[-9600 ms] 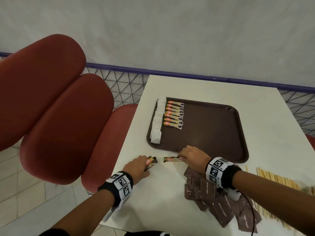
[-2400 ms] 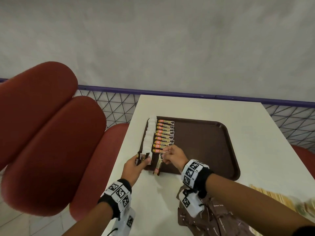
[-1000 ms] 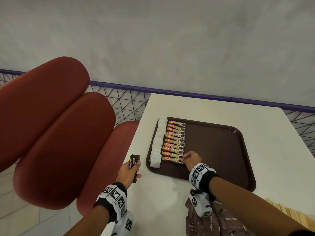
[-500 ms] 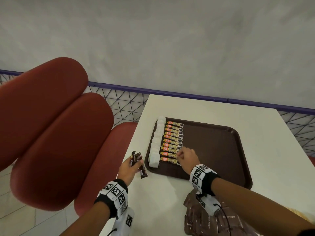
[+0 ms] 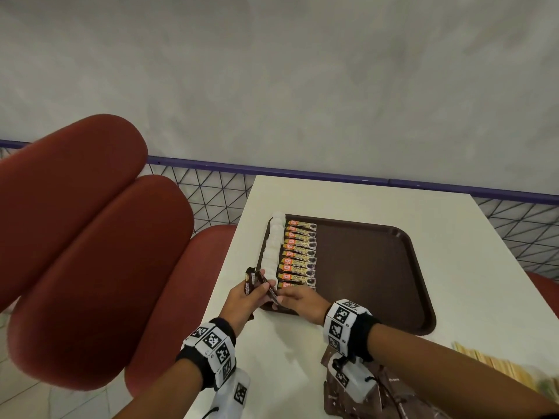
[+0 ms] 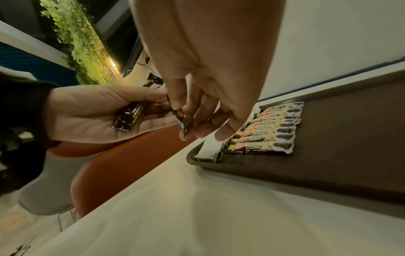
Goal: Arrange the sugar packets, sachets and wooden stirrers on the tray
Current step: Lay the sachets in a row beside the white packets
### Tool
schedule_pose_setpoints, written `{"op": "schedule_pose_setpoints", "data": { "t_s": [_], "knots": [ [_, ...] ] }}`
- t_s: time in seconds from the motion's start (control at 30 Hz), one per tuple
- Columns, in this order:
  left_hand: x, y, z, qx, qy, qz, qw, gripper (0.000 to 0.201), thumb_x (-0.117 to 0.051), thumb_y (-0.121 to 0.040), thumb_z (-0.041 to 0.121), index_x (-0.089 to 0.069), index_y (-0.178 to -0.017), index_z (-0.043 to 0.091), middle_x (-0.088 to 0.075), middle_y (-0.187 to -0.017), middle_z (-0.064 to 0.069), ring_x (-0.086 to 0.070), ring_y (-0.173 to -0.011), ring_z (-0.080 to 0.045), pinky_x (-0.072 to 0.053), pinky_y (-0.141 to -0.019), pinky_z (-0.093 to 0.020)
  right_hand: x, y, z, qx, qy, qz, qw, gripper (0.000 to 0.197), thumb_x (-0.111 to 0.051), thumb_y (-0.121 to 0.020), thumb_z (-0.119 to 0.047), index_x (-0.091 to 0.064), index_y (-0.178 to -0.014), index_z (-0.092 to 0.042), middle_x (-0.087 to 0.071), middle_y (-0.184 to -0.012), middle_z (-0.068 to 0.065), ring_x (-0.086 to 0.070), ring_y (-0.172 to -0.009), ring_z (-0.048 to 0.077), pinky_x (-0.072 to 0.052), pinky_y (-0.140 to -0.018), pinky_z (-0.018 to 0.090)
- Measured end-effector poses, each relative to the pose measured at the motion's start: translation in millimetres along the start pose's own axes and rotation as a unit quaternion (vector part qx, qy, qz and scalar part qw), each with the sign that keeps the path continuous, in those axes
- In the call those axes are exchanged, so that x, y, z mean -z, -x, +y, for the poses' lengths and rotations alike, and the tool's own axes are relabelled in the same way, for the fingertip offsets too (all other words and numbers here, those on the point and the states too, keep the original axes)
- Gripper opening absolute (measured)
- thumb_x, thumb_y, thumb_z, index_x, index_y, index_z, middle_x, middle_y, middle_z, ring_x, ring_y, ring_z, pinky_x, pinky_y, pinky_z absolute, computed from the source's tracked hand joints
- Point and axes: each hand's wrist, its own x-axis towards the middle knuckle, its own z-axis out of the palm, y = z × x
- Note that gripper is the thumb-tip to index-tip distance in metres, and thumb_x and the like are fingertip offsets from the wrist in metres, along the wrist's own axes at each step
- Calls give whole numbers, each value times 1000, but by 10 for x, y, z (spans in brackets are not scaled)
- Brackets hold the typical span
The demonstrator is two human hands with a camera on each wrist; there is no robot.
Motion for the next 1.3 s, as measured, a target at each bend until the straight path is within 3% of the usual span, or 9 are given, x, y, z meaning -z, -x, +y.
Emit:
{"op": "schedule_pose_setpoints", "data": {
  "t_s": [0.23, 0.4, 0.53, 0.7, 0.87, 1.0, 1.1, 1.17, 1.3],
  "knots": [
    [147, 13, -35, 13, -45, 14, 999, 27, -51, -94, 10, -54, -122, 10, -66, -110, -15, -66, -96, -19, -56, -78, -19, 29, -15, 76, -14, 4, 124, 992, 22, -68, -82, -14, -65, -101, -5, -62, -91, 8, -52, -79, 10, -44, -80, 26],
    [238, -43, -62, 20, -64, 51, 996, 19, -55, -93, 8, -62, -109, 4, -67, -91, -13, -65, -79, -19, -56, -61, -21, 58, -33, 137, -6, 64, 162, 985, 20, -73, -76, -17, -57, -85, -27, -61, -94, 0, -54, -89, 15, -45, -80, 29],
    [230, -49, -53, 10, -84, 63, 994, 10, -56, -90, 0, -62, -88, 7, -64, -77, -12, -62, -67, -18, -55, -57, -22, 41, -21, 150, 3, 94, 151, 984, 26, -71, -78, -21, -57, -98, -29, -53, -93, -9, -47, -96, 11, -41, -82, 24],
    [181, -53, -46, 2, -128, 57, 990, 11, -57, -88, -2, -63, -84, 6, -61, -70, -9, -56, -62, -17, -54, -54, -21, 65, -1, 51, 70, 204, 123, 969, 39, -58, -89, -34, -52, -126, -25, -52, -114, -3, -34, -108, 11, -32, -96, 28],
    [63, -43, -45, -6, -176, 26, 984, 12, -60, -87, 0, -66, -83, 10, -63, -69, -4, -58, -64, -16, -54, -57, -22, 21, -86, -85, 92, 173, 59, 979, 43, -54, -90, -13, -48, -132, -19, -57, -117, 6, -45, -95, 11, -37, -88, 23],
    [67, -58, -24, -4, -171, 51, 984, 8, -59, -90, 12, -63, -97, 9, -60, -66, -5, -55, -56, -15, -47, -48, -23, 90, -120, -23, 62, 130, 132, 981, 37, -51, -86, -1, -59, -117, -20, -59, -117, 1, -55, -103, 14, -47, -94, 29],
    [164, -72, -33, 5, -161, 104, 982, 15, -59, -91, 25, -57, -97, 12, -50, -58, -1, -41, -44, -13, -32, -40, -20, 250, -86, 69, -1, 30, 218, 975, 25, -55, -82, 2, -59, -96, -19, -60, -92, -3, -59, -81, 14, -51, -73, 25],
    [230, -74, -38, 13, -158, 137, 978, 18, -58, -91, 33, -51, -95, 17, -45, -61, 1, -36, -46, -11, -29, -41, -20, 351, -61, 163, -47, -33, 254, 965, 26, -56, -80, 5, -51, -81, -21, -58, -79, -1, -56, -66, 15, -47, -58, 18],
    [318, -86, -70, 15, -148, 164, 975, 18, -47, -97, 30, -40, -105, 16, -41, -68, -1, -31, -50, -11, -26, -41, -21, 388, -33, 355, -87, -127, 279, 948, 29, -55, -81, 11, -47, -76, -16, -55, -68, 6, -56, -53, 15, -46, -46, 15]
  ]
}}
